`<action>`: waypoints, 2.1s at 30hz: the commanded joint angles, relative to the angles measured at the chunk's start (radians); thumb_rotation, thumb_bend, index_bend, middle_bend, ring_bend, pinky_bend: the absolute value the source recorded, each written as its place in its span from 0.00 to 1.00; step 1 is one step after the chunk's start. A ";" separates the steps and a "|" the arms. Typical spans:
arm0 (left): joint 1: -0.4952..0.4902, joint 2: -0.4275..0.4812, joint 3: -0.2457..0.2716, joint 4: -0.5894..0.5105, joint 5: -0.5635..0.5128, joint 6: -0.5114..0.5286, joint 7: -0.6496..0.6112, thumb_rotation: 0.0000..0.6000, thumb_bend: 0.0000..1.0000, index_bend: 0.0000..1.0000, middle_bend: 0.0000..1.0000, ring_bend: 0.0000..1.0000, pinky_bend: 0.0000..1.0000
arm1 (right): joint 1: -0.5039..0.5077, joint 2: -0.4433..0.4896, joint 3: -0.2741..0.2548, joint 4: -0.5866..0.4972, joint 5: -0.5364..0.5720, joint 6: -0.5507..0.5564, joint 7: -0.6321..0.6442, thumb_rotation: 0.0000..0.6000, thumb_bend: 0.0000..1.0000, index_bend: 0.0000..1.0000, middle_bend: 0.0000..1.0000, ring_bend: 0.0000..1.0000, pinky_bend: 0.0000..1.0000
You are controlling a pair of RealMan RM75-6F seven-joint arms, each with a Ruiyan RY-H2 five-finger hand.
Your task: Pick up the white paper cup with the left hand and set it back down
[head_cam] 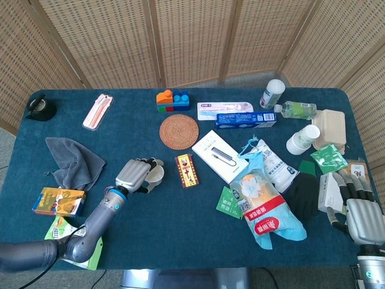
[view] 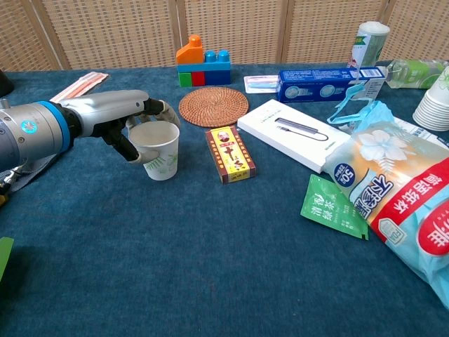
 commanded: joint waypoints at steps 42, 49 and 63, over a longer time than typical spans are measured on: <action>-0.410 0.138 0.231 -0.187 -0.463 -0.010 0.771 1.00 0.45 0.10 0.16 0.19 0.28 | -0.008 -0.003 -0.002 0.030 -0.001 0.003 0.050 1.00 0.45 0.00 0.00 0.00 0.00; -0.416 0.116 0.237 -0.170 -0.476 0.016 0.720 1.00 0.45 0.00 0.00 0.00 0.18 | -0.013 0.002 -0.003 0.033 -0.006 0.008 0.061 1.00 0.45 0.00 0.00 0.00 0.00; -0.246 0.260 0.210 -0.227 -0.221 -0.033 0.273 1.00 0.45 0.00 0.00 0.00 0.10 | -0.008 0.002 -0.002 0.021 -0.013 0.002 0.052 1.00 0.45 0.00 0.00 0.00 0.00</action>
